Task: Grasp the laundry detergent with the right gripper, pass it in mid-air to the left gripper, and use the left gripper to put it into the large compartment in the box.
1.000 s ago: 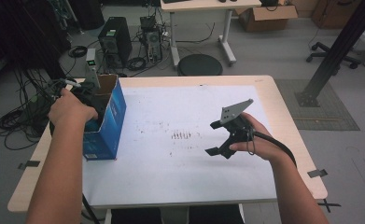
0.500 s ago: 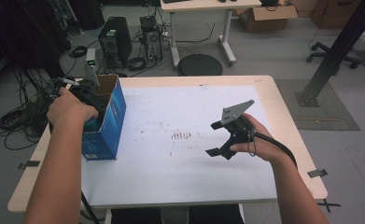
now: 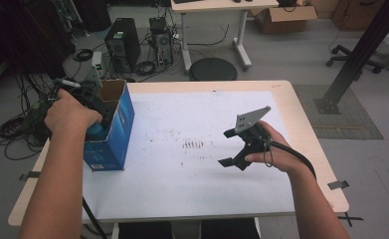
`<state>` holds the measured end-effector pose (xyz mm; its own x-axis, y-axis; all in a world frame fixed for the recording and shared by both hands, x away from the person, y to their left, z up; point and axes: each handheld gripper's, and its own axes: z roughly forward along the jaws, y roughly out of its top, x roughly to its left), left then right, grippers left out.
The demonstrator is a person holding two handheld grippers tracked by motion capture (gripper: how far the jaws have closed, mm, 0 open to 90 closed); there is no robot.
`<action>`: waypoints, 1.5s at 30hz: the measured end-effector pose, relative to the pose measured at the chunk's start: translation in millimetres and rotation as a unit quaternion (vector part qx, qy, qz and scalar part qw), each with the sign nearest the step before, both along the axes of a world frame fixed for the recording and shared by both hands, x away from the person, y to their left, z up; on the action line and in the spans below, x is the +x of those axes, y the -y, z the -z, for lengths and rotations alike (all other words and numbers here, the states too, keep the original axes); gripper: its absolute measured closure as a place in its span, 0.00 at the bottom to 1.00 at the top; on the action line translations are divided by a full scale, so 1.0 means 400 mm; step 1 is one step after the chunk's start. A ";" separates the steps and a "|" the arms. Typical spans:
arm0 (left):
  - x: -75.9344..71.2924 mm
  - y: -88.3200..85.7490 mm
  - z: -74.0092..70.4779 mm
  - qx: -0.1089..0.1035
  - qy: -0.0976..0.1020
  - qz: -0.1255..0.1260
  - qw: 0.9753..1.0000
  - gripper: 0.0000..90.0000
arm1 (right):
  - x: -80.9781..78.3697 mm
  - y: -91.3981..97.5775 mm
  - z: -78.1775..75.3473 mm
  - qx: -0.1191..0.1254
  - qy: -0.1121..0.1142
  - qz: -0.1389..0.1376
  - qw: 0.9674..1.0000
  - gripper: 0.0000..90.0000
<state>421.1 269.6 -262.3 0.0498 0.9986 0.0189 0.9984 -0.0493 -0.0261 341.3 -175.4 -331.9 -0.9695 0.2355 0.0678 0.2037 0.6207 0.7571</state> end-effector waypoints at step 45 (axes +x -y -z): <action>-0.077 0.169 -0.180 0.020 0.021 0.107 0.994 0.00 | -0.030 0.005 -0.078 -0.007 0.024 -0.010 1.000 0.02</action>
